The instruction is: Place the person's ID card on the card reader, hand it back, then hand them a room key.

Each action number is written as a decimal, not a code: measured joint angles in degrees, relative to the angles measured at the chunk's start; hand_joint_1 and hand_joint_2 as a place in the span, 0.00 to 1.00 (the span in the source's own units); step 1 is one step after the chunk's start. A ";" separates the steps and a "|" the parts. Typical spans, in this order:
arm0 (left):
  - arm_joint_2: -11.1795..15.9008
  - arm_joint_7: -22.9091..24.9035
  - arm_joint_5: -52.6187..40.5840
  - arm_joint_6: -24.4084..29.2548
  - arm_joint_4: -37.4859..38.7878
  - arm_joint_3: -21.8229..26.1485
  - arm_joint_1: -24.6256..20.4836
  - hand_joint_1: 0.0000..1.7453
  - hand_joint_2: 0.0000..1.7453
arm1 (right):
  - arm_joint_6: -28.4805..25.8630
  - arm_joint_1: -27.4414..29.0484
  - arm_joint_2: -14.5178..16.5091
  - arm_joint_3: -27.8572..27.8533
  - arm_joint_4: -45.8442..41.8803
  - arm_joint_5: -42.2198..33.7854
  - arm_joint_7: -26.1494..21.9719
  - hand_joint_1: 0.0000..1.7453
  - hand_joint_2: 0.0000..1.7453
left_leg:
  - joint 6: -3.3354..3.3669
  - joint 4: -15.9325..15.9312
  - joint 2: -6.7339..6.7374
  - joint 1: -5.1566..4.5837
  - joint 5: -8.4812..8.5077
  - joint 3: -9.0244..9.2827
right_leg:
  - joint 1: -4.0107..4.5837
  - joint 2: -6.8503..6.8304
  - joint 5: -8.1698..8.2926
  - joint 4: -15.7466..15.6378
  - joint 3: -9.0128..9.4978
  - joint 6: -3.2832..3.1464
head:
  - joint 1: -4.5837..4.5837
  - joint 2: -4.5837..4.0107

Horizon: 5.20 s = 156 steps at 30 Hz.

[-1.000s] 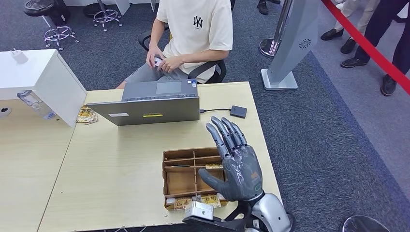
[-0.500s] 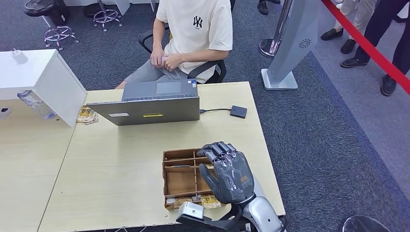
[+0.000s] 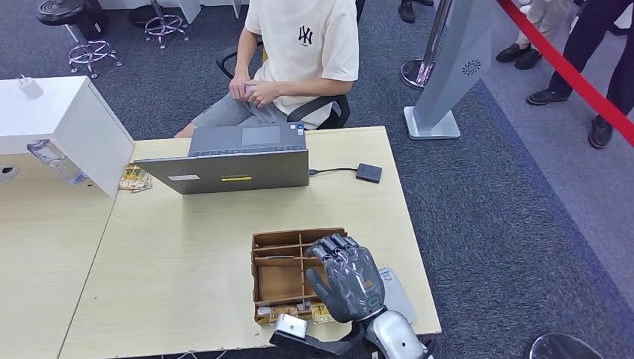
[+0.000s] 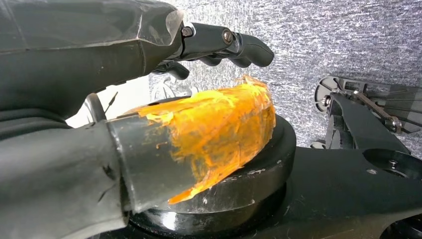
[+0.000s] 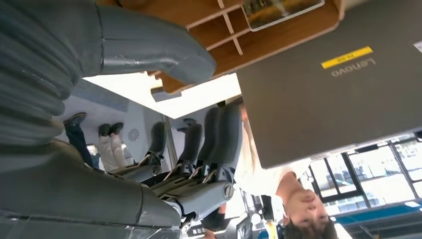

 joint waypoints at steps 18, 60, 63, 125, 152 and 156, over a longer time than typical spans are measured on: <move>0.00 -0.02 0.00 0.02 0.00 0.15 0.12 0.00 0.00 | -0.71 -0.12 -0.23 -0.78 4.36 0.43 0.89 0.40 1.00 | 0.00 0.00 0.00 0.00 0.00 0.00 | 0.00 0.00 0.00 0.00 0.00 0.00 | 0.00 0.00; 0.02 -0.50 0.00 -0.15 0.00 0.15 0.21 0.00 0.00 | -1.33 -3.54 0.20 -8.25 11.91 0.48 0.73 1.00 1.00 | 0.00 0.00 0.00 0.00 0.00 0.01 | 0.00 0.00 0.00 0.00 0.00 0.00 | 0.00 0.00; 0.02 -0.51 0.00 -0.15 0.00 0.15 0.21 0.00 0.00 | -1.49 -3.72 0.34 -8.65 12.26 0.49 0.68 1.00 1.00 | 0.00 0.00 0.00 0.00 0.00 0.03 | 0.00 0.00 0.00 0.00 0.01 0.00 | 0.00 0.00; 0.19 1.28 -0.33 -1.39 0.00 -2.48 0.15 0.00 0.00 | 3.38 -19.67 4.79 -5.73 -5.91 -10.43 -6.97 1.00 1.00 | -0.01 0.01 0.00 -0.01 0.03 0.05 | 0.00 0.01 0.03 0.02 0.04 -0.01 | 0.00 0.00; 0.87 1.99 -1.22 -3.25 0.00 -7.74 -0.24 0.00 0.00 | 0.22 -39.57 6.97 -4.81 19.24 6.37 2.80 0.72 1.00 | -0.01 0.01 -0.01 -0.01 0.06 0.04 | 0.00 0.01 0.07 0.04 0.04 0.01 | 0.01 0.00; 0.95 1.99 -0.80 -3.27 0.00 -8.39 -0.27 0.00 0.00 | -1.06 -41.18 7.09 -4.82 23.03 8.10 5.33 0.00 0.25 | -0.01 0.02 -0.01 -0.01 0.06 0.04 | -0.01 0.01 0.07 0.04 0.04 0.01 | 0.01 0.00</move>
